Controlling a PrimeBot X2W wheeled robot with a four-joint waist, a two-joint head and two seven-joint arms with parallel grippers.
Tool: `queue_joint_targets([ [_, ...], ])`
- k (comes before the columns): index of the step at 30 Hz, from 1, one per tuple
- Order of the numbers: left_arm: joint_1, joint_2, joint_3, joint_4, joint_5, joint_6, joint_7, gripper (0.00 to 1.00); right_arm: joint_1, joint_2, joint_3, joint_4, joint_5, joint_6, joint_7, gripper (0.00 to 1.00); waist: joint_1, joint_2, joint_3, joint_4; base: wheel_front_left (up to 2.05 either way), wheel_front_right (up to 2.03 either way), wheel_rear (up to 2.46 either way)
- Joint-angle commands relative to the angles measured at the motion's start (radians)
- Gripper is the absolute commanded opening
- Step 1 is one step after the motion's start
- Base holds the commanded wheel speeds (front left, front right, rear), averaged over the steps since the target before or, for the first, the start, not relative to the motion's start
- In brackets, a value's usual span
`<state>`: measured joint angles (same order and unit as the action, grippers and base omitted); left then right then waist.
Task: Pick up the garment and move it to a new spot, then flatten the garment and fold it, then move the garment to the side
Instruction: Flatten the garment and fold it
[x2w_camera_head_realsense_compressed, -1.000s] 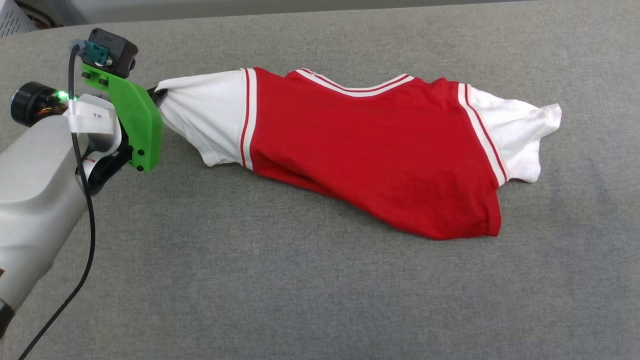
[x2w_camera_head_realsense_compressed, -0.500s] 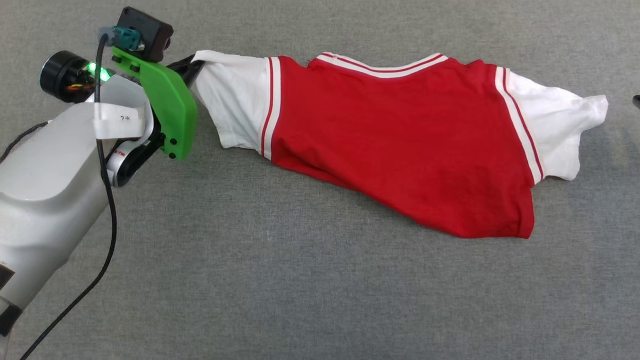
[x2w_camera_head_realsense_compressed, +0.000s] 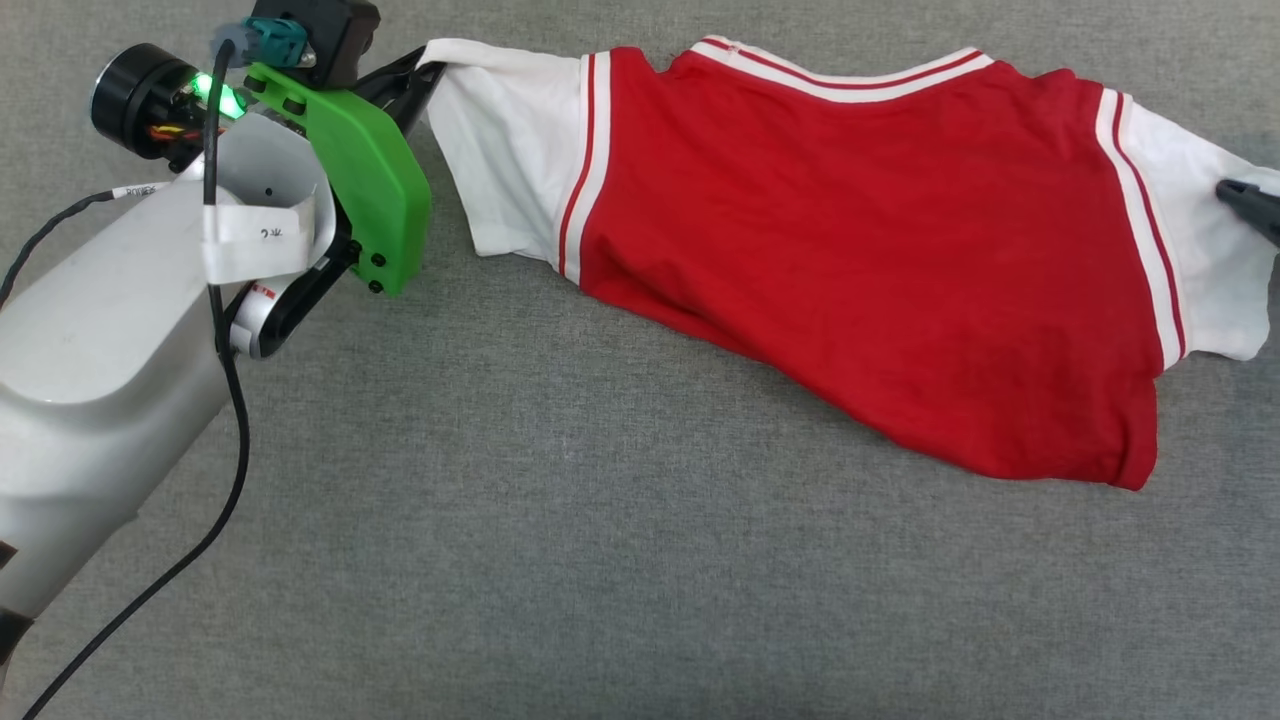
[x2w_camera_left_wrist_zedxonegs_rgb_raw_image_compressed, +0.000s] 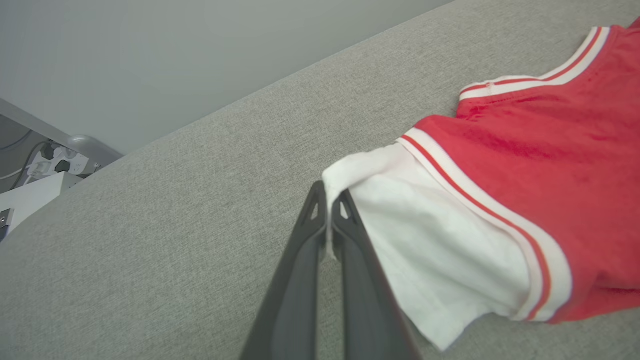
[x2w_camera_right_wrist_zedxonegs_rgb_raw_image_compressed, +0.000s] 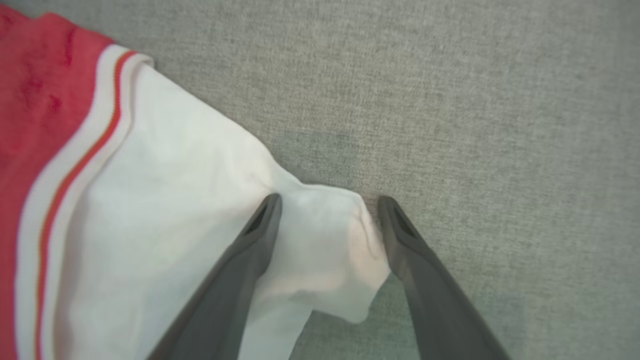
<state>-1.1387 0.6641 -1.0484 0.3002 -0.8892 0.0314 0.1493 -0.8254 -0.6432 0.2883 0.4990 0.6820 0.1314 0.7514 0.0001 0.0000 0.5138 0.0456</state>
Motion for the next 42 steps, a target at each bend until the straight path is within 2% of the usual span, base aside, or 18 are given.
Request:
queue_joint_targets([
  [1, -0.014, 0.007, 0.004, -0.008, 0.017, 0.009, -0.003, 0.00, 0.010, 0.013, 0.014, 0.030, 0.006, -0.001, -0.007, 1.00, -0.0001, 0.0000, 0.012, 0.006, 0.00, 0.00, 0.00],
  [5, -0.007, 0.010, 0.003, -0.021, 0.015, 0.018, -0.003, 0.00, 0.034, 0.015, 0.068, 0.066, 0.021, -0.001, -0.027, 1.00, -0.0001, 0.0000, 0.015, 0.003, 0.00, 0.00, 0.00],
  [6, -0.005, 0.012, 0.002, -0.021, 0.015, 0.019, -0.002, 0.00, 0.034, 0.015, 0.075, 0.070, 0.029, -0.001, -0.042, 0.64, -0.0001, 0.0000, 0.013, 0.001, 0.00, 0.00, 0.00],
  [7, -0.003, 0.013, 0.002, -0.021, 0.014, 0.020, -0.002, 0.00, 0.032, 0.012, 0.080, 0.071, 0.034, -0.001, -0.055, 0.24, -0.0001, 0.0000, 0.010, -0.001, 0.00, 0.00, 0.00],
  [8, 0.000, 0.014, 0.001, -0.019, 0.013, 0.020, -0.003, 0.00, 0.028, 0.009, 0.085, 0.073, 0.041, -0.001, -0.074, 0.00, -0.0001, 0.0000, 0.004, -0.004, 0.00, 0.00, 0.00],
  [18, 0.028, 0.013, 0.005, -0.003, 0.008, 0.018, -0.056, 0.00, -0.003, -0.052, 0.125, 0.024, 0.044, -0.001, -0.350, 0.00, -0.0001, 0.0000, -0.117, -0.019, 0.00, 0.00, 0.00],
  [27, 0.032, 0.056, 0.048, -0.097, 0.031, 0.059, -0.156, 0.00, 0.027, -0.126, 0.100, -0.116, 0.028, -0.001, -0.552, 0.00, -0.0001, 0.0000, -0.235, -0.041, 0.00, 0.00, 0.00],
  [34, 0.004, 0.085, 0.085, -0.190, 0.054, 0.096, -0.197, 0.00, 0.052, -0.150, 0.010, -0.238, -0.014, -0.001, -0.607, 0.00, -0.0001, 0.0000, -0.307, -0.057, 0.00, 0.00, 0.00],
  [42, -0.086, 0.072, 0.116, -0.246, 0.077, 0.109, -0.195, 0.00, 0.026, -0.140, -0.075, -0.341, -0.074, -0.001, -0.574, 0.00, -0.0001, 0.0000, -0.357, -0.067, 0.00, 0.00, 0.00],
])
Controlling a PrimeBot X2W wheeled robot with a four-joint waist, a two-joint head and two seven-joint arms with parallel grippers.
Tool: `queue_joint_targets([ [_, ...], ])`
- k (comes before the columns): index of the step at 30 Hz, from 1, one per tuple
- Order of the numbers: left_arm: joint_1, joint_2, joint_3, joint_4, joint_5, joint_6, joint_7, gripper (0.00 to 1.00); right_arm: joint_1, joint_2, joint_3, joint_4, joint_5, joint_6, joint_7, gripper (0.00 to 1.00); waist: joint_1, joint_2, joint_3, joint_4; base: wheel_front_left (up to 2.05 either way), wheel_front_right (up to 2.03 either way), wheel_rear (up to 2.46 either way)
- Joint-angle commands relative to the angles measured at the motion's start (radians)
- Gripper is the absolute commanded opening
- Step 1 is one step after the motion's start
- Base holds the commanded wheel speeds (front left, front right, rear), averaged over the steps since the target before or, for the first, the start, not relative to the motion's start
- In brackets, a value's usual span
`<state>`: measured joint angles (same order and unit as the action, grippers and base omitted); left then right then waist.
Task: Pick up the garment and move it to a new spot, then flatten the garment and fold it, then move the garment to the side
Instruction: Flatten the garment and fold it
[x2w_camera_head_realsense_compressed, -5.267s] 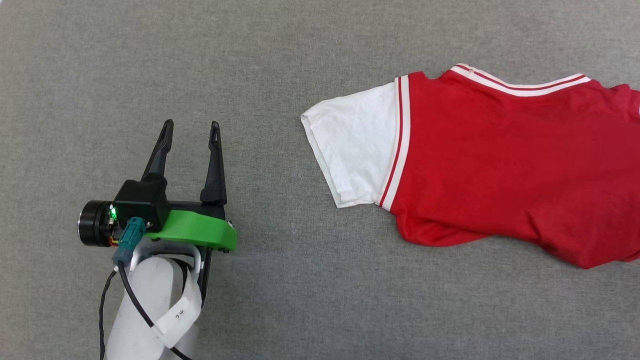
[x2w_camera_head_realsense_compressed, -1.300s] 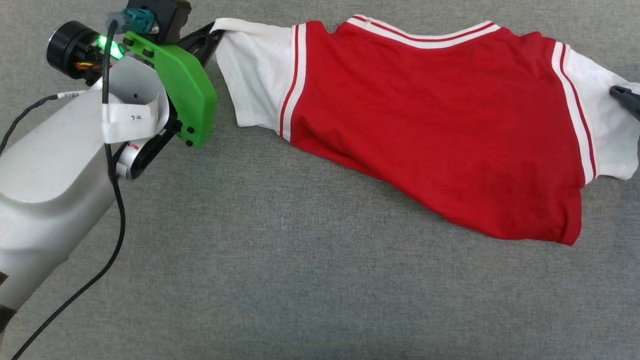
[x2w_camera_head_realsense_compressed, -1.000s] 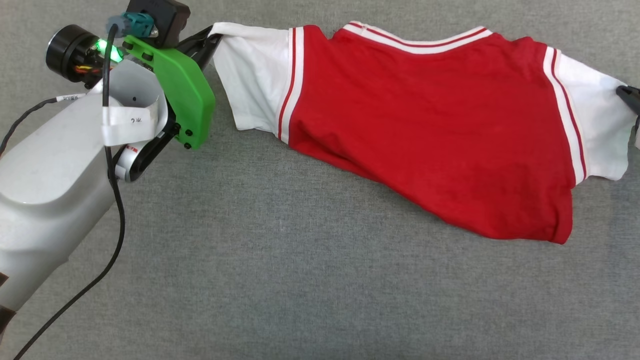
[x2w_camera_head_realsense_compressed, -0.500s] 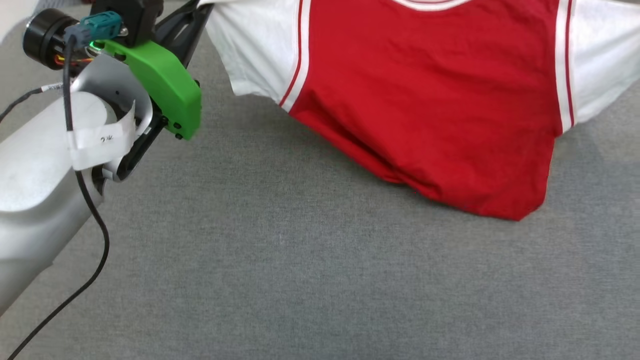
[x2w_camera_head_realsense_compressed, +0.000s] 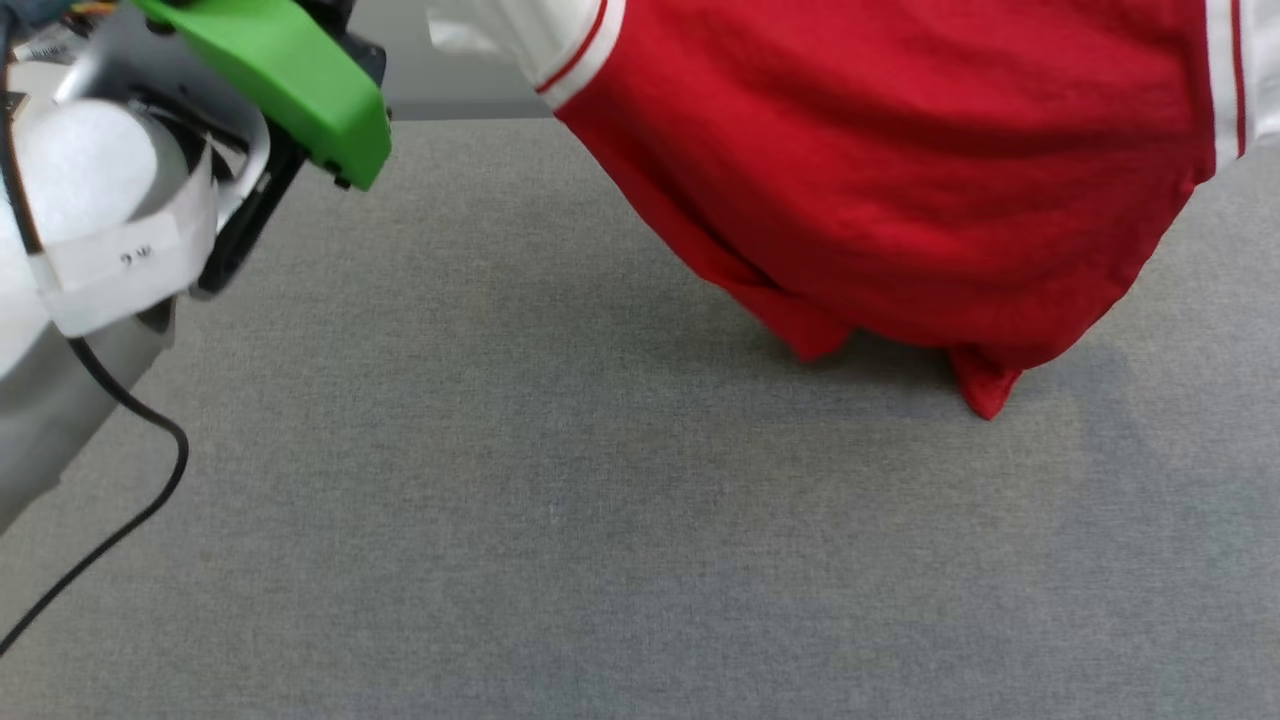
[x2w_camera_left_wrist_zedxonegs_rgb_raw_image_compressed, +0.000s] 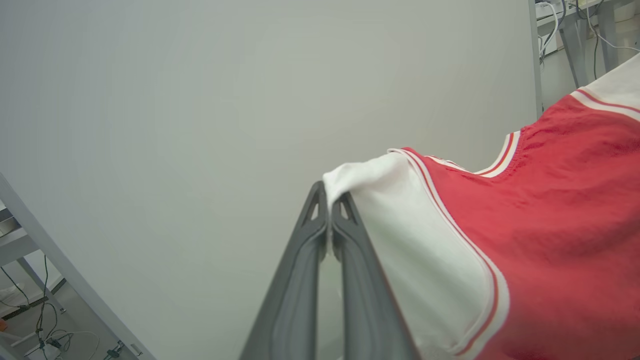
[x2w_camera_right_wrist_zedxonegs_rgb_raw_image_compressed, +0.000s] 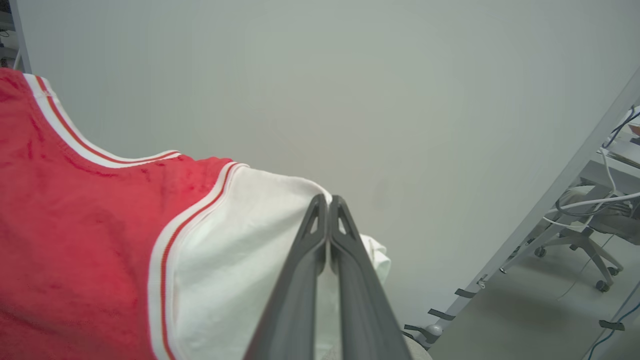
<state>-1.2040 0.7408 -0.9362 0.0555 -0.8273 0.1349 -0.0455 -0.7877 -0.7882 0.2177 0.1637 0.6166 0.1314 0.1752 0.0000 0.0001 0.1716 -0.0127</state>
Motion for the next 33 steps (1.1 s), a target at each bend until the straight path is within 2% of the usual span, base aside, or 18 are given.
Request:
queue_joint_targets([
  [1, -0.035, -0.009, 0.008, -0.003, 0.016, 0.004, 0.004, 0.00, -0.021, 0.005, -0.013, -0.017, -0.017, -0.001, 0.007, 0.00, 0.0000, -0.0001, -0.017, -0.010, 0.00, 0.00, 0.00],
  [9, -0.147, -0.058, 0.020, 0.053, 0.011, -0.033, 0.041, 0.00, -0.109, 0.001, -0.021, -0.065, -0.056, -0.001, 0.064, 0.00, 0.0000, -0.0001, 0.007, -0.016, 0.00, 0.00, 0.00],
  [14, -0.235, -0.100, 0.028, 0.144, 0.010, -0.069, 0.054, 0.00, -0.217, 0.002, 0.013, -0.034, -0.076, -0.001, 0.094, 0.00, 0.0000, -0.0001, 0.070, -0.024, 0.00, 0.00, 0.00],
  [16, -0.288, -0.114, 0.019, 0.192, 0.039, -0.083, 0.062, 0.00, -0.282, 0.005, 0.029, -0.003, -0.080, -0.001, 0.102, 0.00, 0.0000, -0.0001, 0.106, -0.025, 0.00, 0.00, 0.00],
  [20, -0.413, -0.179, 0.021, 0.290, 0.072, -0.108, 0.061, 0.00, -0.440, 0.008, 0.054, 0.075, -0.096, -0.001, 0.100, 0.00, 0.0000, -0.0001, 0.188, -0.019, 0.00, 0.00, 0.00],
  [25, -0.574, -0.240, 0.034, 0.427, 0.112, -0.138, 0.035, 0.00, -0.654, 0.038, 0.100, 0.203, -0.146, -0.001, 0.053, 0.00, 0.0000, -0.0001, 0.274, -0.024, 0.00, 0.00, 0.00],
  [33, -0.731, -0.271, 0.055, 0.594, 0.140, -0.173, -0.016, 0.00, -0.901, 0.120, 0.143, 0.417, -0.219, -0.001, -0.078, 0.00, 0.0000, -0.0001, 0.346, -0.036, 0.00, 0.00, 0.00],
])
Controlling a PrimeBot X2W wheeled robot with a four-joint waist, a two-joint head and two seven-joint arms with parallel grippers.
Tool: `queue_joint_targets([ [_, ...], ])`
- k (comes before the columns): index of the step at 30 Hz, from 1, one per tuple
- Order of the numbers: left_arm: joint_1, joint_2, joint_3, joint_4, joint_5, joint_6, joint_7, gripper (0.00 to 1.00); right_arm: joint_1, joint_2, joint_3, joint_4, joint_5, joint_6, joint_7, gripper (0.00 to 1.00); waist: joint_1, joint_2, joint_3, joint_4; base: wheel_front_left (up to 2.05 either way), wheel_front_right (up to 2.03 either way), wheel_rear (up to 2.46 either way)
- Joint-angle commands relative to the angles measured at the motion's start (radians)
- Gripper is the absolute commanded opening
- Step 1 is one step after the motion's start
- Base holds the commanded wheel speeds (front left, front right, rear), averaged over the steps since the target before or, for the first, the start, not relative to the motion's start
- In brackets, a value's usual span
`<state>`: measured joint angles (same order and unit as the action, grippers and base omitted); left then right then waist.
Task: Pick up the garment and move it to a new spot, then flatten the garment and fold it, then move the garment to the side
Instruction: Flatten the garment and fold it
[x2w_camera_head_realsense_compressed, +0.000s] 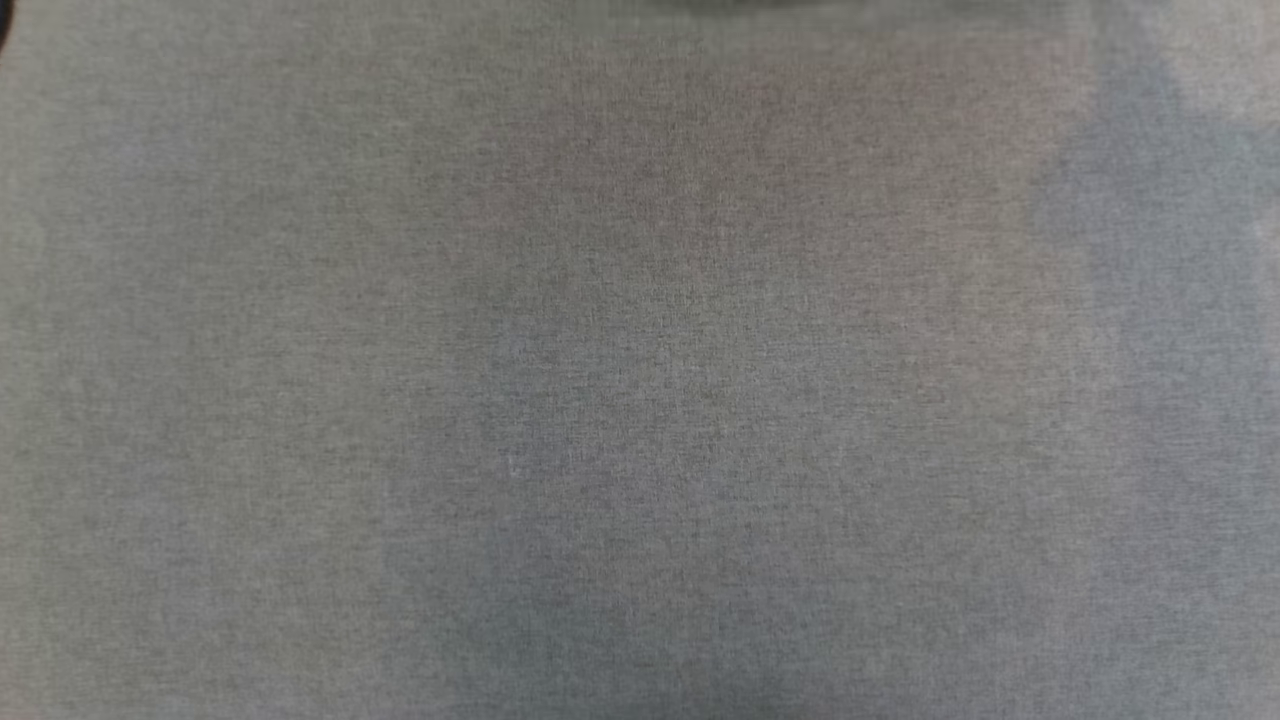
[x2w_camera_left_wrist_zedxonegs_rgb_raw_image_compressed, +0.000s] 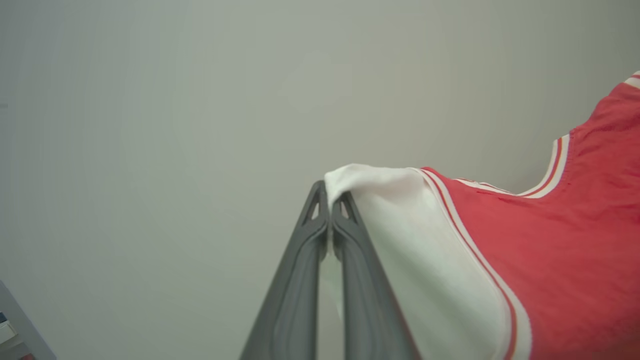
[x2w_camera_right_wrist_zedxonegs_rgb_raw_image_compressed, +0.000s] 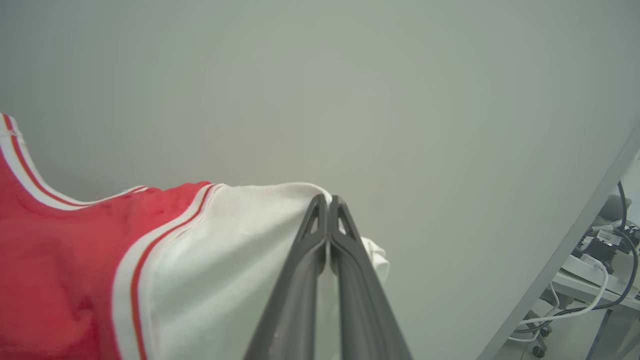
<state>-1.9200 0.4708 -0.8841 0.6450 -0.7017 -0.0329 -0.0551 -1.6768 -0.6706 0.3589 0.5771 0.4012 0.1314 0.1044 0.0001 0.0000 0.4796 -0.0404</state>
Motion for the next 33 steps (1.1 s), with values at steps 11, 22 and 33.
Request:
queue_joint_targets([
  [11, 0.011, -0.027, 0.000, 0.166, -0.008, -0.046, -0.090, 0.00, -0.087, 0.090, 0.118, 0.220, 0.003, -0.001, -0.155, 0.00, -0.0001, 0.0000, 0.078, -0.009, 0.00, 0.00, 0.00],
  [22, 0.268, -0.033, -0.016, 0.211, -0.057, -0.069, -0.184, 0.00, 0.128, 0.141, 0.234, 0.284, 0.105, -0.001, -0.288, 0.00, -0.0001, 0.0000, 0.008, -0.006, 0.00, 0.00, 0.00],
  [33, 0.700, 0.048, 0.042, 0.053, -0.115, -0.026, -0.206, 0.00, 0.492, 0.115, 0.340, 0.160, 0.213, -0.001, -0.342, 0.00, -0.0001, 0.0000, -0.140, -0.004, 0.00, 0.00, 0.00],
])
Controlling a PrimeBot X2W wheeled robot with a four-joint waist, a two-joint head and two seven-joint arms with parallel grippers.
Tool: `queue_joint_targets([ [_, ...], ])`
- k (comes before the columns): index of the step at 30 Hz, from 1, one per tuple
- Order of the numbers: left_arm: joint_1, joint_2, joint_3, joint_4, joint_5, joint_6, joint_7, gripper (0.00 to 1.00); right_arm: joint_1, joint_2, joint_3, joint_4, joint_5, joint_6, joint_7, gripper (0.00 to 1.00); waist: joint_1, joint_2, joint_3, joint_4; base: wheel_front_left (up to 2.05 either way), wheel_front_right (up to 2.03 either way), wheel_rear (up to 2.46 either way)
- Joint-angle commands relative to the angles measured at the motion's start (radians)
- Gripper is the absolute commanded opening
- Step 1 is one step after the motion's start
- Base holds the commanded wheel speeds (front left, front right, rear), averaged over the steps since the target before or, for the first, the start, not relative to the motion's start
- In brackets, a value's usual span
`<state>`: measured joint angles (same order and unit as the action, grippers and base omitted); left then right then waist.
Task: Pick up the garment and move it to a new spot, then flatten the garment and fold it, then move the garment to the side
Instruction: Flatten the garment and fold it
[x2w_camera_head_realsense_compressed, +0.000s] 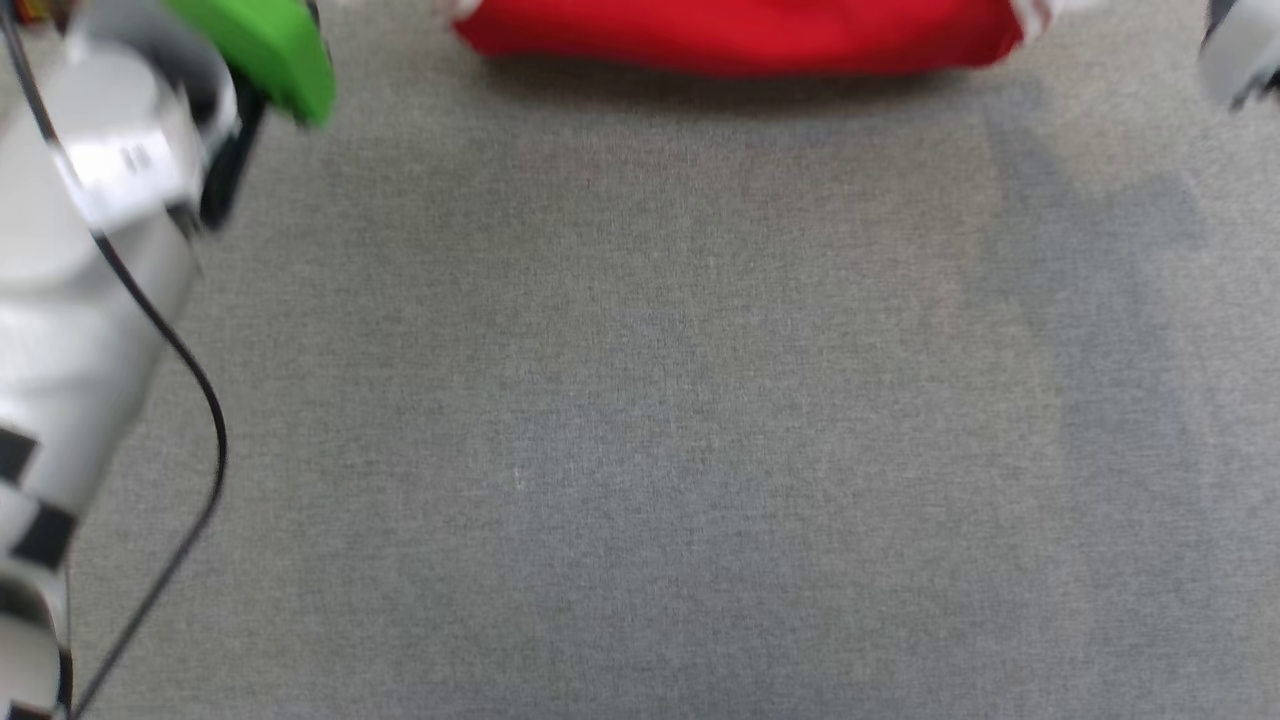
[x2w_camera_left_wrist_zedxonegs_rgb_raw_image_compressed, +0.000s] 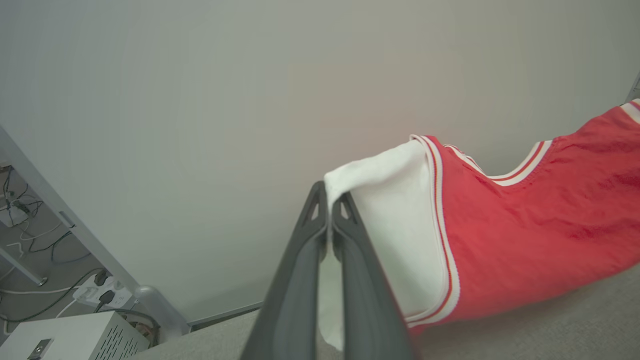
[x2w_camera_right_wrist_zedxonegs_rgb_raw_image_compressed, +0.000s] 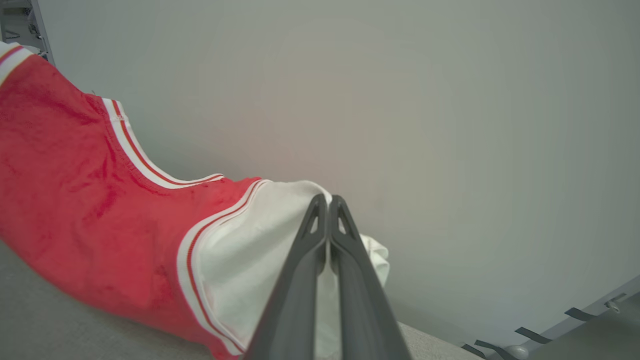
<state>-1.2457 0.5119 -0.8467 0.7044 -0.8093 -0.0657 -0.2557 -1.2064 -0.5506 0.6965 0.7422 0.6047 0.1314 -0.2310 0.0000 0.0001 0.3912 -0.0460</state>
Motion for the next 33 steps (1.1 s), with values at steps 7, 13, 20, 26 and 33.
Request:
queue_joint_targets([
  [7, 0.375, 0.040, 0.050, -0.164, -0.044, 0.076, -0.006, 0.00, 0.305, -0.048, 0.006, -0.114, 0.049, -0.001, -0.006, 0.00, 0.0000, -0.0001, -0.143, 0.010, 0.00, 0.00, 0.00],
  [13, 0.617, 0.065, 0.074, -0.249, -0.073, 0.120, -0.006, 0.00, 0.559, -0.074, -0.036, -0.193, 0.073, -0.001, 0.014, 0.00, 0.0000, -0.0001, -0.212, 0.007, 0.00, 0.00, 0.00],
  [20, 0.831, 0.071, 0.111, -0.292, -0.100, 0.156, -0.006, 0.00, 0.830, -0.066, -0.134, -0.244, 0.082, -0.001, 0.035, 0.00, 0.0000, -0.0001, -0.268, -0.001, 0.00, 0.00, 0.00],
  [26, 0.981, 0.046, 0.178, -0.283, -0.095, 0.183, -0.006, 0.00, 1.018, -0.029, -0.258, -0.258, 0.050, -0.001, 0.038, 0.00, 0.0000, -0.0001, -0.303, -0.010, 0.00, 0.00, 0.00],
  [33, 1.141, 0.019, 0.275, -0.314, -0.083, 0.214, -0.006, 0.00, 1.216, 0.020, -0.393, -0.324, -0.010, -0.001, 0.071, 0.00, 0.0000, -0.0001, -0.326, -0.014, 0.00, 0.00, 0.00],
])
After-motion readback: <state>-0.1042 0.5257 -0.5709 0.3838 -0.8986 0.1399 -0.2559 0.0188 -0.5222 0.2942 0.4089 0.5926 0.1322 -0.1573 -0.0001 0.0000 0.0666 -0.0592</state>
